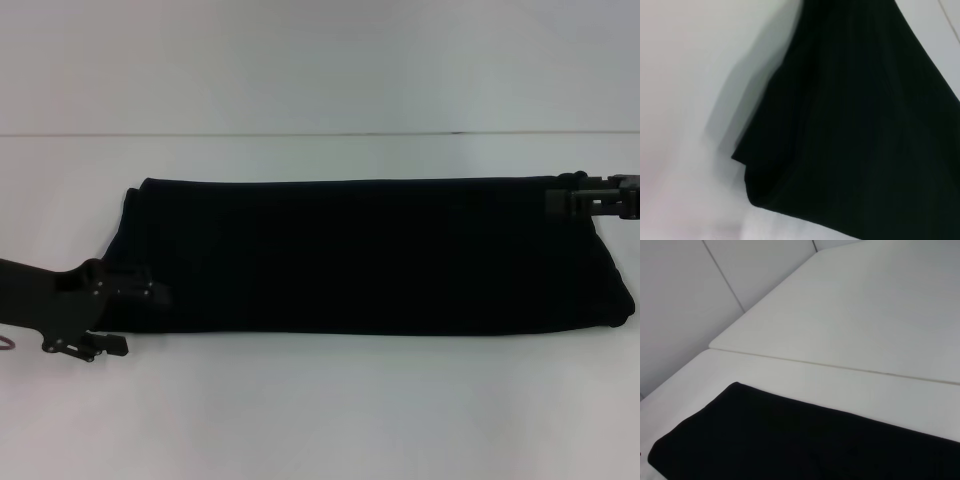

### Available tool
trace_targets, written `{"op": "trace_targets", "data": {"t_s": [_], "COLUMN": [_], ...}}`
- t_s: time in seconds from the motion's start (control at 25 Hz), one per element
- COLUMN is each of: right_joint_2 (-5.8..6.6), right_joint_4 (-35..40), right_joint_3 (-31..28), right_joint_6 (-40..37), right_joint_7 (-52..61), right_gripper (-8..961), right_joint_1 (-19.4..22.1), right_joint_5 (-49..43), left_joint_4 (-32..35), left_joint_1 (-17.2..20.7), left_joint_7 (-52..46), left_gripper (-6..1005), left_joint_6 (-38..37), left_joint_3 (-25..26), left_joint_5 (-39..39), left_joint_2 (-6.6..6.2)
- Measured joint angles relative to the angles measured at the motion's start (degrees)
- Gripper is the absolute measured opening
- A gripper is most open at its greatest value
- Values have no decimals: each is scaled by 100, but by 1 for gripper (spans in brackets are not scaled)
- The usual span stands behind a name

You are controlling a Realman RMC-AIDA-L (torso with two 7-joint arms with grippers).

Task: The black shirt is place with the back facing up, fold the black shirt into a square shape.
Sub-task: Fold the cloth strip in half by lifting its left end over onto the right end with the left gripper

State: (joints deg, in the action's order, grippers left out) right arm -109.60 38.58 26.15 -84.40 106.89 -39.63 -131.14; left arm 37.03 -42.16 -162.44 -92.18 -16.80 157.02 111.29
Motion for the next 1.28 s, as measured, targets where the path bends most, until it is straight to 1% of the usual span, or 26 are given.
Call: {"op": "trace_targets", "data": {"t_s": [0.28, 0.48, 0.84, 1.28], "right_joint_2": [-1, 0, -1, 0], "right_joint_4": [0, 0, 0, 0], "right_joint_3": [-6, -13, -13, -13], "right_joint_6": [66, 146, 193, 219], "right_joint_7": [1, -12, 2, 20], "right_gripper": [930, 930, 931, 931], "right_joint_1": [-1, -1, 29, 58], "right_joint_5": [2, 2, 6, 81], "left_joint_4": [-119, -284, -318, -320], "left_joint_1": [31, 33, 42, 65], "left_joint_7": [-561, -617, -691, -702], "left_gripper": [903, 902, 902, 903], "left_joint_6": [259, 466, 772, 900], "left_joint_3": [7, 10, 10, 10], "left_joint_5": [4, 17, 28, 53], "left_joint_2": [0, 3, 7, 7]}}
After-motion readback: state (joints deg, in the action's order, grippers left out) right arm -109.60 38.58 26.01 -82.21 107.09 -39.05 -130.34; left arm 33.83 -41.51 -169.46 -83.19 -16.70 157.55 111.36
